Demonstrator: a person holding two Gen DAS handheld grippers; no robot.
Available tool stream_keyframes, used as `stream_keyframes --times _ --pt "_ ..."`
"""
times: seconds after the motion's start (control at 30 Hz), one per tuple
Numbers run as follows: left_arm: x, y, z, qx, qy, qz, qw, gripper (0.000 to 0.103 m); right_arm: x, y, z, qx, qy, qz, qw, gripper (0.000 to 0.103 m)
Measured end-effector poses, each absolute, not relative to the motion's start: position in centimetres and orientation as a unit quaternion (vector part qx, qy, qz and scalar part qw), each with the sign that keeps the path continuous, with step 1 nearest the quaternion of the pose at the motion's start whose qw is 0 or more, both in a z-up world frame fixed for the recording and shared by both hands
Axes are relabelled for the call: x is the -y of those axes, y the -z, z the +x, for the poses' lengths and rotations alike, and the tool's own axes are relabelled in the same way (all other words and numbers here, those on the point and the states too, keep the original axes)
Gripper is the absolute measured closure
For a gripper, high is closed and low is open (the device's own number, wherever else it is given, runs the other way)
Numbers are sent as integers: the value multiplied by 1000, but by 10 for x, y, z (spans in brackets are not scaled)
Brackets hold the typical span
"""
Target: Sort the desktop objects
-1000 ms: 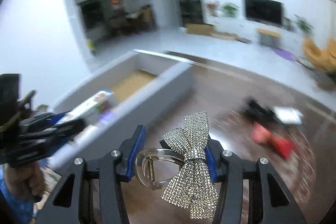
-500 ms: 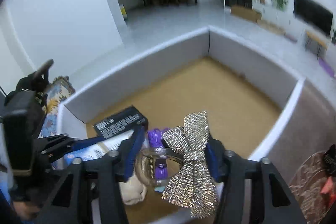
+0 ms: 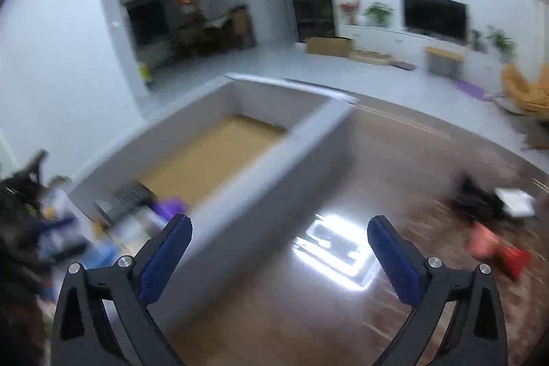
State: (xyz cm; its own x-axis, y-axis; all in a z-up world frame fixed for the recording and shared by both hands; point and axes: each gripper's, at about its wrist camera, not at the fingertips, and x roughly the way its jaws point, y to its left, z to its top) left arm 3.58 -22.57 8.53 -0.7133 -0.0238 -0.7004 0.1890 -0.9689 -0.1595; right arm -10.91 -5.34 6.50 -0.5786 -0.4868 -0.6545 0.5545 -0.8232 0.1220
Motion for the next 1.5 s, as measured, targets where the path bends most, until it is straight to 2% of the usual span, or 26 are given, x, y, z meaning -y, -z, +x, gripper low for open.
stream_keyframes --times 0.07,0.1,0.17,0.27,0.47,0.63,0.8,0.9,1.5 --pt "185 -89 38 -94 923 373 6 13 2 -37 -102 -76 891 371 249 1" --pt "165 -89 38 -85 922 377 -19 6 -18 -26 -100 -88 891 382 231 1" --pt "122 -78 33 -65 916 391 -65 1 -68 4 -94 -118 885 412 184 1" --pt "65 -44 19 -26 900 423 -98 1 -131 34 -81 -143 877 439 135 1" --pt "0 30 -16 5 871 481 -99 1 -218 42 -69 -62 882 452 115 0" --pt "-12 44 -56 34 872 484 -57 1 -214 39 -71 -56 884 453 99 0" --pt "-9 47 -90 34 875 479 -55 0 -208 37 -67 -56 884 453 97 0" --pt "-5 48 -90 34 888 454 -71 0 -209 37 -67 -56 884 453 97 0" --pt "-5 47 -88 37 888 454 -70 0 -209 36 -67 -56 884 453 97 0"
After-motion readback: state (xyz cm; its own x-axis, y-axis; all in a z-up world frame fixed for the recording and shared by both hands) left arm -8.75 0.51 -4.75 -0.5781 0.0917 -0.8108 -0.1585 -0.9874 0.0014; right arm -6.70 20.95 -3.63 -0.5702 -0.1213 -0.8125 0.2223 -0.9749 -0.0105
